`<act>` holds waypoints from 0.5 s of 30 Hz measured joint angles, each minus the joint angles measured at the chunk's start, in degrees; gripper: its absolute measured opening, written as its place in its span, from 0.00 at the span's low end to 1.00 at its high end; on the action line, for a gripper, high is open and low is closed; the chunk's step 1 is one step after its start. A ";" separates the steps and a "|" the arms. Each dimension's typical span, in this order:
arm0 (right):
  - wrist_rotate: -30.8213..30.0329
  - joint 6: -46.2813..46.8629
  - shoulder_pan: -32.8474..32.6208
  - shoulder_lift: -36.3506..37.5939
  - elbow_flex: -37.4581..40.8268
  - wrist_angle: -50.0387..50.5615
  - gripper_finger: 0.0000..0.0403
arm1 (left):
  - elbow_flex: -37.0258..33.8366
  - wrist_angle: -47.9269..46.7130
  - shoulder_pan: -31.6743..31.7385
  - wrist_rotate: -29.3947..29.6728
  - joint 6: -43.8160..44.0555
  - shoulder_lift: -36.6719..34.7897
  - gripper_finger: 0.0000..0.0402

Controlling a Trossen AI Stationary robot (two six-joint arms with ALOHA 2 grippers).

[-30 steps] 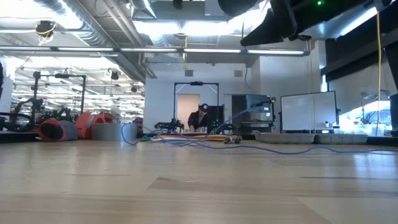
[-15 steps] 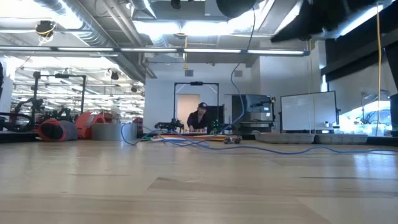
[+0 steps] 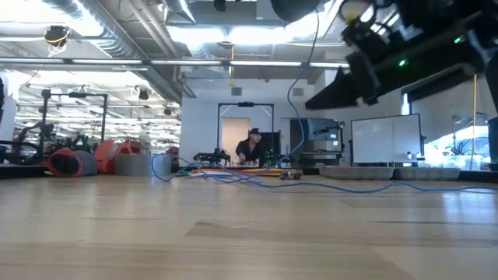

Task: Coil cords
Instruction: Coil the blue wire on the black spool

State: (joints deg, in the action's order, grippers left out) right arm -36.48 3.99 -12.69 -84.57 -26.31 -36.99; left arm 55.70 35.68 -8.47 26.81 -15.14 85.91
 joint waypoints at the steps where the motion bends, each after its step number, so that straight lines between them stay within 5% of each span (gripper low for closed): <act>1: 1.21 0.02 0.66 -1.26 -0.44 -0.42 0.37 | 0.00 -0.07 0.00 0.00 0.00 0.00 0.00; 10: 3.96 -1.48 2.62 -7.17 -4.30 -0.77 0.31 | 0.00 -0.28 0.00 0.00 0.15 0.00 0.00; 15: 3.01 -2.59 1.19 -7.19 -4.37 -0.70 0.07 | 0.00 -0.06 0.00 0.00 0.24 0.00 0.00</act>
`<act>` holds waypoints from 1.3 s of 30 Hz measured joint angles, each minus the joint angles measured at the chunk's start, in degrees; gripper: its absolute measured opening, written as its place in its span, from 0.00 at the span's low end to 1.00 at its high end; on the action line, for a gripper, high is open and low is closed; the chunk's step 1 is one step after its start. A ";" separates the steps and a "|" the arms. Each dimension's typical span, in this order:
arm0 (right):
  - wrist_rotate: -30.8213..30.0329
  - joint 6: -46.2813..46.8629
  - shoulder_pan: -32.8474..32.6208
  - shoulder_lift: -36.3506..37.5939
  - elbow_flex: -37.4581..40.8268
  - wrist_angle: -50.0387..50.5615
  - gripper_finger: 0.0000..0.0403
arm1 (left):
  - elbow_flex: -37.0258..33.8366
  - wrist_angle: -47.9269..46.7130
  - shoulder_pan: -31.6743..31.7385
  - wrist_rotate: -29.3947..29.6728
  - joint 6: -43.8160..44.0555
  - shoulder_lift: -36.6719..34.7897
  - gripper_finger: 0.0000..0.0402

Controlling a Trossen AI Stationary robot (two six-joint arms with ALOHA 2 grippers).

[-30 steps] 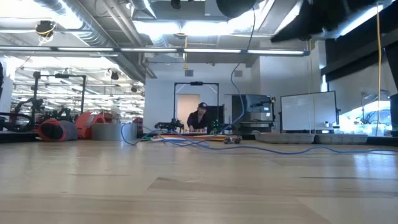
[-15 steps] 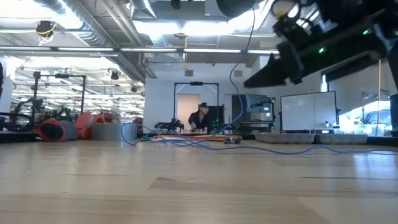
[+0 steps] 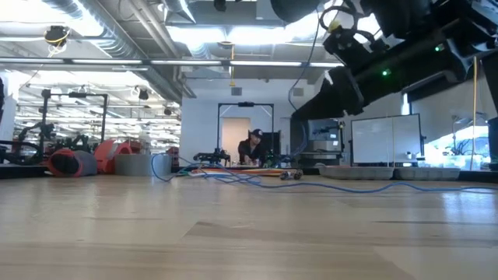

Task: Coil cords
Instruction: Coil the blue wire on the black spool

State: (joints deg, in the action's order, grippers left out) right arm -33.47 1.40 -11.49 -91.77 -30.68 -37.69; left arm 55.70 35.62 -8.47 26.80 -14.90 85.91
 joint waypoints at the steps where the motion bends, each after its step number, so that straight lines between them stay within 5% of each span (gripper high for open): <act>1: -0.34 -0.14 -0.28 0.00 0.00 -0.04 0.04 | 0.00 0.41 0.00 -0.01 0.28 0.00 0.00; 6: -6.42 -0.99 -1.78 0.00 -0.03 -3.58 0.03 | 0.00 5.78 0.21 -0.01 1.39 0.00 0.00; 19: -9.96 -12.01 -1.52 0.00 -7.51 -7.20 0.01 | 0.00 8.07 4.60 -0.02 5.79 0.02 0.00; 29: -8.40 -5.74 -0.09 0.00 -9.27 4.51 0.02 | 0.00 9.49 5.47 -0.02 6.03 0.04 0.00; 39: -13.01 -1.74 -7.34 11.27 -9.25 25.07 0.31 | 0.00 6.64 5.46 -0.02 5.71 0.07 0.00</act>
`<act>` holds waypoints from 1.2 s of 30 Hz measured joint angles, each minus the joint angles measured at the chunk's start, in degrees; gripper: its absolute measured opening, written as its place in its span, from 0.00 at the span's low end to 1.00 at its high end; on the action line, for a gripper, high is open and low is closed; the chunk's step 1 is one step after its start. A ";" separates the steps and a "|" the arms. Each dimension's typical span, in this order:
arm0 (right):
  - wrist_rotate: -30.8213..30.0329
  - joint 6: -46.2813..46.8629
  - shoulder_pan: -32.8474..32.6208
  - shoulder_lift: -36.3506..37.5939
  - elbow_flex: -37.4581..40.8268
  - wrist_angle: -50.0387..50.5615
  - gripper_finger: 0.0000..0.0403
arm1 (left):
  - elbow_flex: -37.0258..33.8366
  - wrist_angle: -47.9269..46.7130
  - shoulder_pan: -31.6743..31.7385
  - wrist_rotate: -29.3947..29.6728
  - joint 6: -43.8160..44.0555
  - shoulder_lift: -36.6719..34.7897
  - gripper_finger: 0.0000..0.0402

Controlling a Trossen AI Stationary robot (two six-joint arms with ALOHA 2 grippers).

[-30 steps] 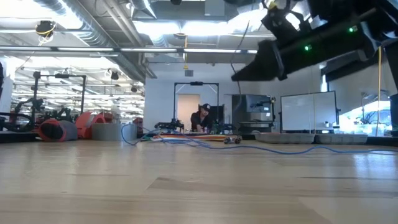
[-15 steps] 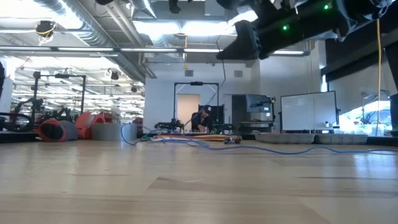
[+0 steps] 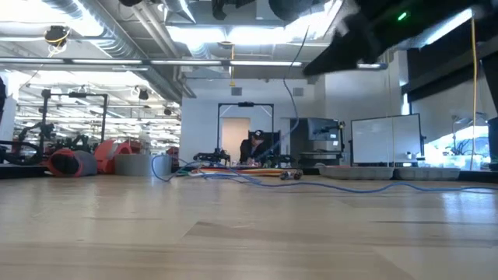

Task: Coil cords
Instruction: Coil the blue wire on the black spool

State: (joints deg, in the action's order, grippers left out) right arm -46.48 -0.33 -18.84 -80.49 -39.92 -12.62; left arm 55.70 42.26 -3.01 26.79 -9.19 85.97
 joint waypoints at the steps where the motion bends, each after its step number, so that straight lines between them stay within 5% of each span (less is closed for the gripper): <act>1: 0.03 0.57 -0.89 1.64 0.00 2.09 0.34 | 0.00 -0.19 0.00 -0.02 -0.02 0.00 0.00; 8: -4.67 1.35 -1.49 7.63 0.00 6.48 0.42 | 0.00 -0.16 -0.02 -2.80 0.12 0.00 0.00; 21: 20.41 -3.52 8.41 6.01 0.00 -4.97 0.31 | 0.00 -1.14 -1.57 -4.57 -1.99 0.00 0.00; 30: 23.88 -4.47 8.38 6.01 0.00 -5.01 0.18 | 0.00 -1.70 -1.57 -4.55 -2.10 0.00 0.00; 36: 19.65 -4.48 8.38 6.01 0.02 -2.60 0.09 | 0.00 -1.69 -1.57 -4.55 -2.14 0.00 0.00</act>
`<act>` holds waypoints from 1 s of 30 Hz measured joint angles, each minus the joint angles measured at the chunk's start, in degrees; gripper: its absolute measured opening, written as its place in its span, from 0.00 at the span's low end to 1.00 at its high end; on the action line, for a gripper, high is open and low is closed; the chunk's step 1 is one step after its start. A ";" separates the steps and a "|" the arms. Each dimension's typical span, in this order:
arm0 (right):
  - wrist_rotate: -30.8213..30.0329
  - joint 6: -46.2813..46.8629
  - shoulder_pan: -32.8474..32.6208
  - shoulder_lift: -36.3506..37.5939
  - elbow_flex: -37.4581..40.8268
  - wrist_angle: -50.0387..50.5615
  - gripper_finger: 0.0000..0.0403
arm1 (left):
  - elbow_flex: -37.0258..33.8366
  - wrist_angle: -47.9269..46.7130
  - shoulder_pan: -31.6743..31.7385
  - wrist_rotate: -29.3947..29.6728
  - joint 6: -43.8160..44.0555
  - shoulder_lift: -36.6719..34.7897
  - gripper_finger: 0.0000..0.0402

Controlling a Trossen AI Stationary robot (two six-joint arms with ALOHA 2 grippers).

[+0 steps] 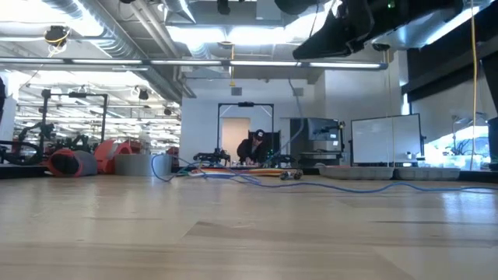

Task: Coil cords
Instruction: Coil the blue wire on the black spool

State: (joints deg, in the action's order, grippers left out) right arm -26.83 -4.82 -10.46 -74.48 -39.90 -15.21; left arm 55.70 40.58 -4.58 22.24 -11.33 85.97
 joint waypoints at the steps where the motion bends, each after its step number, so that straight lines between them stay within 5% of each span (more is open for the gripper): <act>1: -0.94 0.08 0.00 0.00 0.00 0.34 0.06 | 0.00 0.00 0.00 0.00 0.00 0.00 0.00; 7: -2.08 3.06 0.00 0.00 0.00 2.15 0.03 | 0.00 -0.09 0.02 0.00 -0.01 0.00 0.00; 14: -1.13 3.01 0.00 0.02 0.00 3.08 0.25 | 0.00 -0.06 0.02 0.02 -0.01 0.00 0.00; 18: 0.28 2.96 -0.01 0.02 0.04 3.02 0.28 | 0.00 -0.07 0.02 0.02 0.00 0.00 0.00; 22: 0.93 1.65 -0.01 0.02 0.04 2.11 0.23 | 0.00 -0.05 0.02 0.02 0.00 0.00 0.00; 27: 0.89 0.43 0.00 0.02 0.04 2.16 0.04 | 0.00 -0.04 0.02 0.02 0.02 0.00 0.00; 30: 0.44 0.00 -0.02 0.01 0.04 1.78 0.03 | 0.00 1.02 0.02 -0.81 2.07 0.00 0.00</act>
State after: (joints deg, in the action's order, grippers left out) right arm -26.39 -4.81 -10.48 -74.46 -39.86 -13.44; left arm 55.70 41.60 -4.56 21.42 -9.26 85.97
